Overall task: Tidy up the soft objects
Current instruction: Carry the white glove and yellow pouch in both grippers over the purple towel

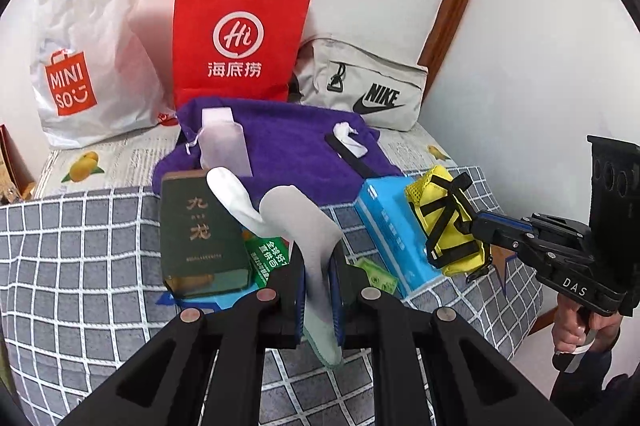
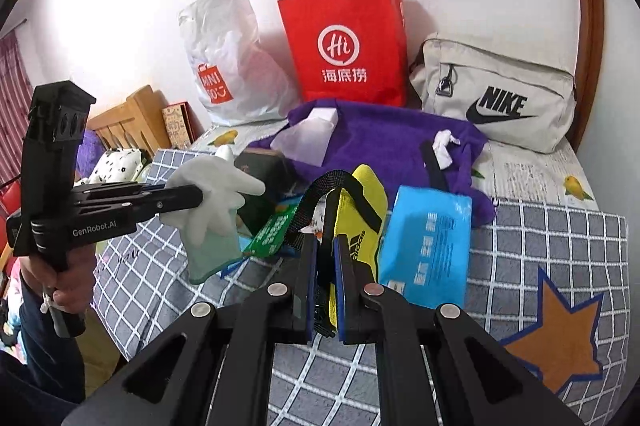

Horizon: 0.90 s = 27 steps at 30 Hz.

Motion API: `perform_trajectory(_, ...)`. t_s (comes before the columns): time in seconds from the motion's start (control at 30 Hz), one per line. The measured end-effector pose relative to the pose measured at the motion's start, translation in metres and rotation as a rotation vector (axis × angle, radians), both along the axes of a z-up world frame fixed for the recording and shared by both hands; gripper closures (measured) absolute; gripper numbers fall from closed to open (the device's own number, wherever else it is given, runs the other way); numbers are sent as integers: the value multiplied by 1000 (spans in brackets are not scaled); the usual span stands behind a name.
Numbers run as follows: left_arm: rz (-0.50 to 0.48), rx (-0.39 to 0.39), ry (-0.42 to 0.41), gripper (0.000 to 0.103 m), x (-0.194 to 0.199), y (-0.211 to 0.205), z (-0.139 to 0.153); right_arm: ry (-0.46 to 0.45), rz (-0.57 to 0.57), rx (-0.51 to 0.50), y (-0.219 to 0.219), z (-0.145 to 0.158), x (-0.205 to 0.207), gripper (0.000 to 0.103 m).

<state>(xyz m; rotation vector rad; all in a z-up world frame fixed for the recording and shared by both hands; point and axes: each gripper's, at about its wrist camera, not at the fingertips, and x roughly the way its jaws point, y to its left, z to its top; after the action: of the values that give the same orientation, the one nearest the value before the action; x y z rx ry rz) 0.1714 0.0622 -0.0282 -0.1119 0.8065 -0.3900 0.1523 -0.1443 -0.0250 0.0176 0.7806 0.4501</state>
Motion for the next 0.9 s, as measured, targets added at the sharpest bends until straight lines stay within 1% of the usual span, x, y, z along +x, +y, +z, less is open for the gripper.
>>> perform_trajectory(0.23,9,-6,-27,92,17,2,17,-11,1,3,0,10,21,95)
perform_trajectory(0.47,6,2,-39,92,38,2,25,-13,-4,3,-2,16,47,95)
perform_trajectory(0.9,23,-5,-27,92,84,8,22,-4,-41,-24,-13,14,101,95)
